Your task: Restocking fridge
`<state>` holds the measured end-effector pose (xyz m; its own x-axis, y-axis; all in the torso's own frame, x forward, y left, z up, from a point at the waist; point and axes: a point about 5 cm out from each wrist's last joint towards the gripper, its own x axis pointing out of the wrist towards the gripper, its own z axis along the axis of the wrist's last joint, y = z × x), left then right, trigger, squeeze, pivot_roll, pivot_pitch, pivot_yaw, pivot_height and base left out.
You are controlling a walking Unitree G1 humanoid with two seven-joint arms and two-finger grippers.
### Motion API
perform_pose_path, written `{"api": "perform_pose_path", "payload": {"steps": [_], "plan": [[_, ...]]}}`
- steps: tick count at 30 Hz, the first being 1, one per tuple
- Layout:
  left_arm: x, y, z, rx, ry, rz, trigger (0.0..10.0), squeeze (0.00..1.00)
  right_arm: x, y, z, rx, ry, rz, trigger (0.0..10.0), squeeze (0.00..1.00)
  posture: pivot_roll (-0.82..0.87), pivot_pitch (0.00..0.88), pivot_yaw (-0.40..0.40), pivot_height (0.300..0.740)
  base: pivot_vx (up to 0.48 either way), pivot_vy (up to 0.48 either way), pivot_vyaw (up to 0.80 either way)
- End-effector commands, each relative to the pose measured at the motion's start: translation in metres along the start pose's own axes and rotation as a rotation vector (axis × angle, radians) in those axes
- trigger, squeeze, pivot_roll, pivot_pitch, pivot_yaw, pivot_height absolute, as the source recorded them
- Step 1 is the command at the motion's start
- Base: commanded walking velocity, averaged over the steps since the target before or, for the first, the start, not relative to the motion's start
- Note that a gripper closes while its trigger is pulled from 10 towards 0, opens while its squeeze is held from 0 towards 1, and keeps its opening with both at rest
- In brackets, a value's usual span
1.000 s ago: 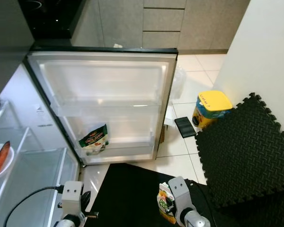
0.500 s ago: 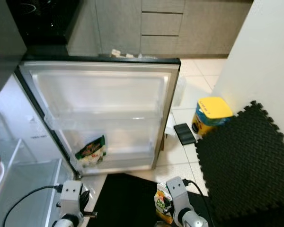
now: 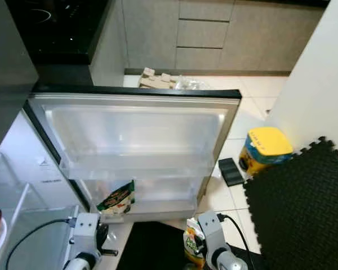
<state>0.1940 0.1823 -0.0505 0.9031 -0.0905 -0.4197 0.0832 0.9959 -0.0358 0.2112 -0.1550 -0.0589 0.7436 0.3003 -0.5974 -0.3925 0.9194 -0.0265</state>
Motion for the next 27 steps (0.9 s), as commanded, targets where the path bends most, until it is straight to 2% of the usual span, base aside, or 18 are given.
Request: {"api": "perform_pose_path", "payload": {"steps": [1,10,17,19,21,27], "plan": [[-0.003,-0.002,-0.004,0.001,0.004,-0.002,10.0,0.0,-0.002,-0.005,-0.001,-0.002,-0.002,-0.017,10.0,0.0,-0.06,0.094,-0.052,0.729,0.0,0.0,0.0],[-0.002,-0.005,-0.002,0.028,-0.008,-0.019,10.0,0.0,-0.002,-0.004,0.0,0.004,-0.011,-0.02,10.0,0.0,-0.07,0.107,-0.05,0.729,0.0,0.0,0.0],[-0.002,-0.006,-0.002,0.023,-0.014,-0.021,10.0,0.0,0.001,-0.003,0.009,-0.005,-0.062,-0.003,10.0,0.0,-0.06,0.113,-0.05,0.729,0.0,-0.467,0.0],[-0.002,-0.005,-0.003,-0.034,-0.002,-0.005,10.0,0.0,0.002,-0.004,0.012,-0.004,-0.079,0.0,10.0,0.0,-0.06,0.116,-0.051,0.729,0.0,0.0,0.0],[-0.002,-0.004,-0.004,-0.05,0.001,-0.001,10.0,0.0,0.002,-0.004,0.013,-0.003,-0.083,0.001,10.0,0.0,-0.06,0.116,-0.051,0.729,0.0,0.0,0.0],[-0.004,-0.005,-0.003,-0.005,-0.014,-0.009,10.0,0.0,0.006,0.002,0.026,0.04,-0.145,0.064,10.0,0.0,-0.06,0.121,-0.051,0.729,0.0,0.0,0.0]]}}
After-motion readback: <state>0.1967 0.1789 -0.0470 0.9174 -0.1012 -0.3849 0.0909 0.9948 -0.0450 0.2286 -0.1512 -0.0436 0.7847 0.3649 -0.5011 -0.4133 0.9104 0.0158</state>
